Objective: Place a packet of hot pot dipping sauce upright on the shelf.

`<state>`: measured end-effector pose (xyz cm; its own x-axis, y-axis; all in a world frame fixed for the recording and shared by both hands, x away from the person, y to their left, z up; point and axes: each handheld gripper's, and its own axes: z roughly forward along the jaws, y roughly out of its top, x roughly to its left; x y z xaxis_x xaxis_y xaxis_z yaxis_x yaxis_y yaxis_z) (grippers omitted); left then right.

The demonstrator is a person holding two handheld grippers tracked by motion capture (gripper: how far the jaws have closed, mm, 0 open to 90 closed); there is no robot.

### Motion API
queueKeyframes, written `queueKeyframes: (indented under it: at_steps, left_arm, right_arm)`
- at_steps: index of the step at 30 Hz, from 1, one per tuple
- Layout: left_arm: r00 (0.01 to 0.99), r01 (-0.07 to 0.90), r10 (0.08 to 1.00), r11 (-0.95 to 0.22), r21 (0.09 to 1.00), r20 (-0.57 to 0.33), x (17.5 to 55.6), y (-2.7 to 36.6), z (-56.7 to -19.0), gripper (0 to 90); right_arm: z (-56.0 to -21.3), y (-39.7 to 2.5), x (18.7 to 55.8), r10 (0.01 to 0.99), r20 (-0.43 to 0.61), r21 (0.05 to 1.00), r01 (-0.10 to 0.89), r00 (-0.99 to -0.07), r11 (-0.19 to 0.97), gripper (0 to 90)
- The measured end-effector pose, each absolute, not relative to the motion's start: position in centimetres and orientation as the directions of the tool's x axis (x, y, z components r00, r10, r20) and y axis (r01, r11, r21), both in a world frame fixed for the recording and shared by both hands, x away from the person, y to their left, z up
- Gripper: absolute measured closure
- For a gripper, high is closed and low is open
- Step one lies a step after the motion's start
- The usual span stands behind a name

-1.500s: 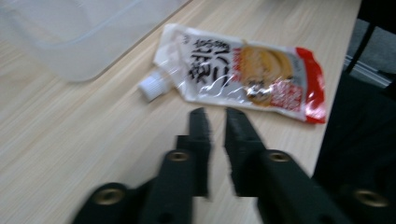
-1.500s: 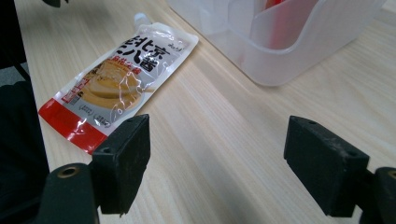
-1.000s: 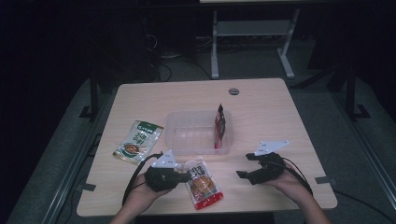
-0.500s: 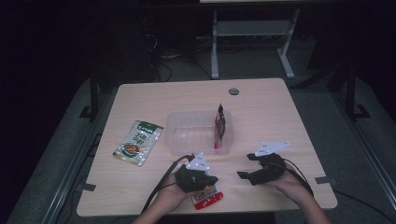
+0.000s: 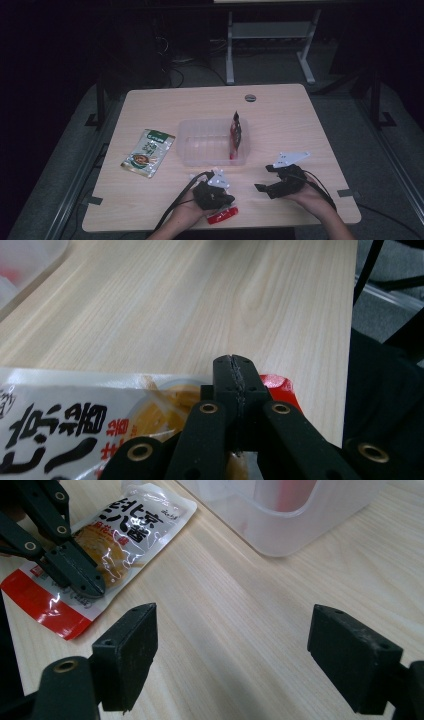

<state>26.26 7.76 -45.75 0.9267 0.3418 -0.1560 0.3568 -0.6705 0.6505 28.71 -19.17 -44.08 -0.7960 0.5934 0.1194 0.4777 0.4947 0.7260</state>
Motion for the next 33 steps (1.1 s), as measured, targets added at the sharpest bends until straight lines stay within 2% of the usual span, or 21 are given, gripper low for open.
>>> queueKeyframes:
  at_steps: [9, 22, 33]
  left_arm:
    - [0.93, 0.349, 0.341, -0.703, 0.62, -0.137, 25.3, 9.7, -45.2, 89.9]
    - [0.913, 0.396, 0.372, -0.704, 0.589, -0.169, 24.6, 13.6, -44.8, 89.9]
    - [0.875, 0.46, 0.452, -0.671, 0.581, -0.171, 24.7, 18.0, -44.6, 89.9]
  right_arm:
    - [-44.0, -19.2, 28.7, 0.596, 0.126, 0.725, 0.483, -0.793, 0.491, 19.8]
    - [-44.1, -19.1, 28.7, 0.598, 0.125, 0.723, 0.486, -0.792, 0.491, 19.8]
    - [-44.3, -19.0, 28.8, 0.598, 0.128, 0.716, 0.491, -0.791, 0.496, 19.7]
